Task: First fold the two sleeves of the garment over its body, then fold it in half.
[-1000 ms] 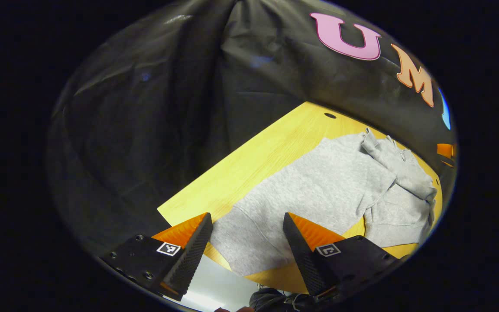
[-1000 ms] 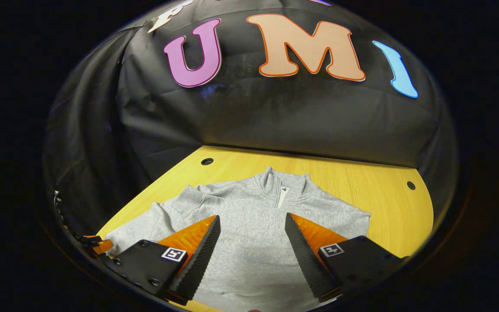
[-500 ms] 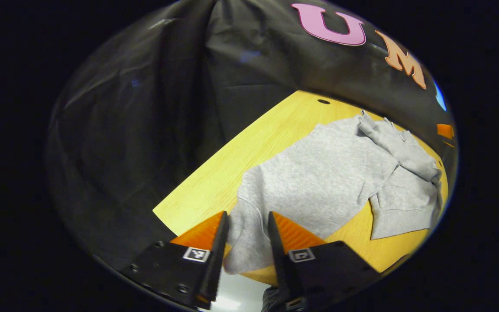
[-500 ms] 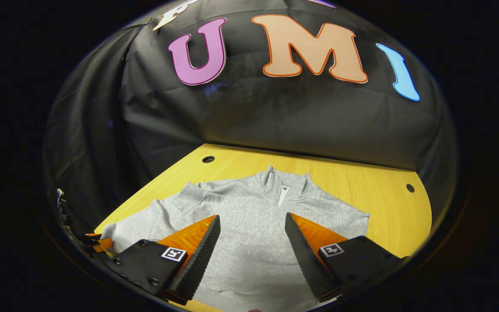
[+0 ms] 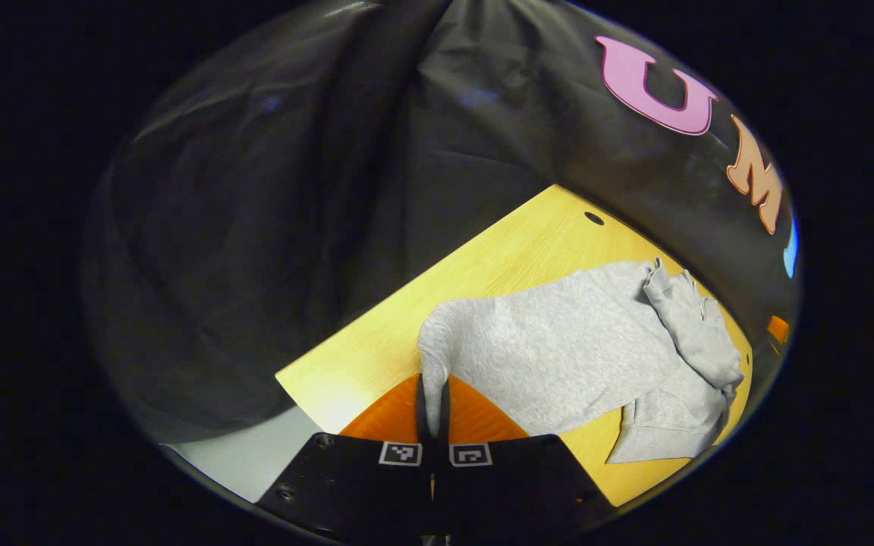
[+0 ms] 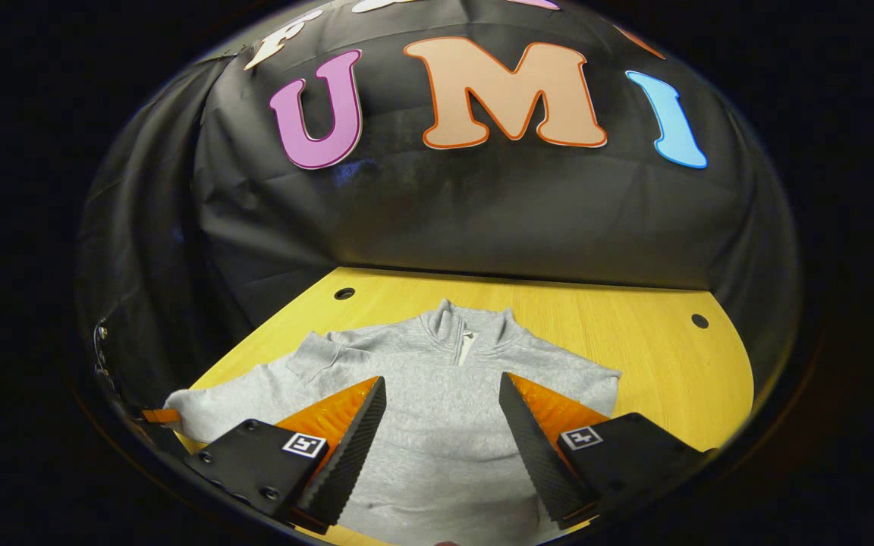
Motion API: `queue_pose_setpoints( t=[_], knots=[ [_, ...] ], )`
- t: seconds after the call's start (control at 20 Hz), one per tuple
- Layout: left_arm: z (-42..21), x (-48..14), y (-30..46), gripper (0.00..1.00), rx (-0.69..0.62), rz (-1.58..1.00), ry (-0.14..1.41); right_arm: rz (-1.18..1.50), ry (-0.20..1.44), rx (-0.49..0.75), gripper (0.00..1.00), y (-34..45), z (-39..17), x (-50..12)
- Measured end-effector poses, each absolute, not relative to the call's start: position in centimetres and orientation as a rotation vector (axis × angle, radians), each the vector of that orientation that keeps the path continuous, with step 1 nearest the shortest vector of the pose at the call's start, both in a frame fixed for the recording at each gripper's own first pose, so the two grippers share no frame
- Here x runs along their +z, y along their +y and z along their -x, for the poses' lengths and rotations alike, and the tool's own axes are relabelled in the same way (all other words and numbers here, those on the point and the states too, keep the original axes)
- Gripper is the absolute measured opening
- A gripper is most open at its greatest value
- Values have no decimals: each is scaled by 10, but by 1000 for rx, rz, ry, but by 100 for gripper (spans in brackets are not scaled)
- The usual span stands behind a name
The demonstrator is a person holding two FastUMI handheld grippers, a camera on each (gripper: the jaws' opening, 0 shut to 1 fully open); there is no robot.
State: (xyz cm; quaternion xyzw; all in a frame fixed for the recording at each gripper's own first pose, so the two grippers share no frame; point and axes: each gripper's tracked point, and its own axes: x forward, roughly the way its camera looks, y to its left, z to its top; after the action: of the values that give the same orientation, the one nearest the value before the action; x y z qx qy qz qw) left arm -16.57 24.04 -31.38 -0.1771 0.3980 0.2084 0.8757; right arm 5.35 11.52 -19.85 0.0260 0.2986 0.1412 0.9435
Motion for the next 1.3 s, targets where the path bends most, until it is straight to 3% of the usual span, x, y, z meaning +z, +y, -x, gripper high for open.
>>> queue_pose_setpoints(
  t=[0.7, 1.3],
  knots=[
    [5, -182, 194, 0, 203, 277, 561, -36, 567, 172, 96, 37, -18, -191],
    [-79, -127, 40, 0, -117, 186, 479, -58, 573, 65, 96, -29, 13, -197]
  ],
)
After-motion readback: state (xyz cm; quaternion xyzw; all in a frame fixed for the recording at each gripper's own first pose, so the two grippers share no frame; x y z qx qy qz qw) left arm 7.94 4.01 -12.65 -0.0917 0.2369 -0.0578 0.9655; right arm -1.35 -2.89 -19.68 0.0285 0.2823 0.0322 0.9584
